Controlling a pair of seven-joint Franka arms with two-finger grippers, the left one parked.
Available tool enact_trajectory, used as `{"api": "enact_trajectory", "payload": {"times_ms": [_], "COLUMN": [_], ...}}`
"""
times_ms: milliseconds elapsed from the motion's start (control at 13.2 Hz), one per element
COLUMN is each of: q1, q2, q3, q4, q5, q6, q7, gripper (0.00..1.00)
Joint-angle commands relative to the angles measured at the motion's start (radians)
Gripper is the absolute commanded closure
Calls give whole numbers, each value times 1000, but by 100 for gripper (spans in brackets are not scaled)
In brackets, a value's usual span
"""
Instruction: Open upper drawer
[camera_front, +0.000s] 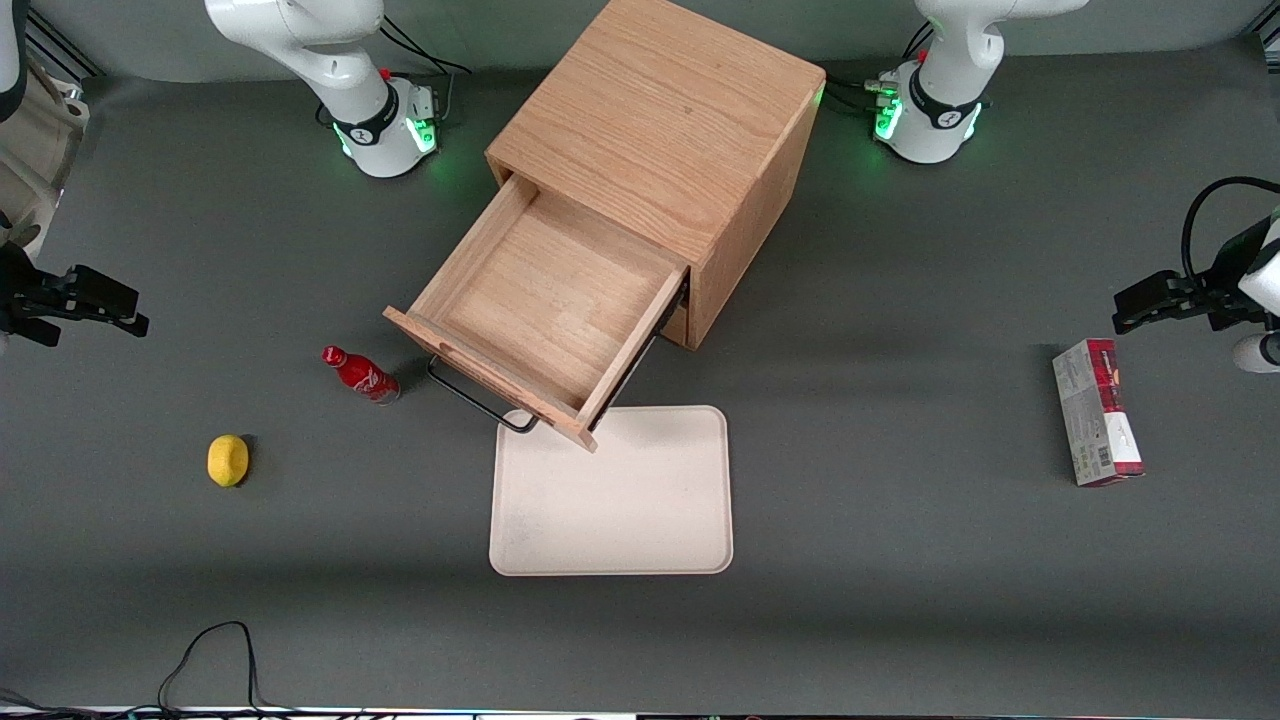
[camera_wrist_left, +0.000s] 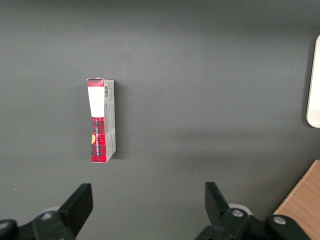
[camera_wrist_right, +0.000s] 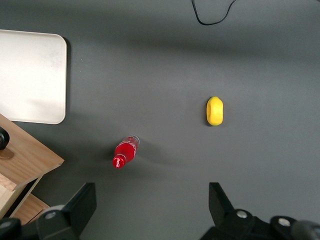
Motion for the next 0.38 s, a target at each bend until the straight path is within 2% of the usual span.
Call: {"api": "enact_trajectory", "payload": {"times_ms": [0, 303], "q1": [-1, -4], "q2": [-15, -17], "q3": [-5, -5], "q4": [-11, -11], "q5": [-19, -18], "q6": [-6, -43], "q7": [28, 27], "gripper": [0, 0]}}
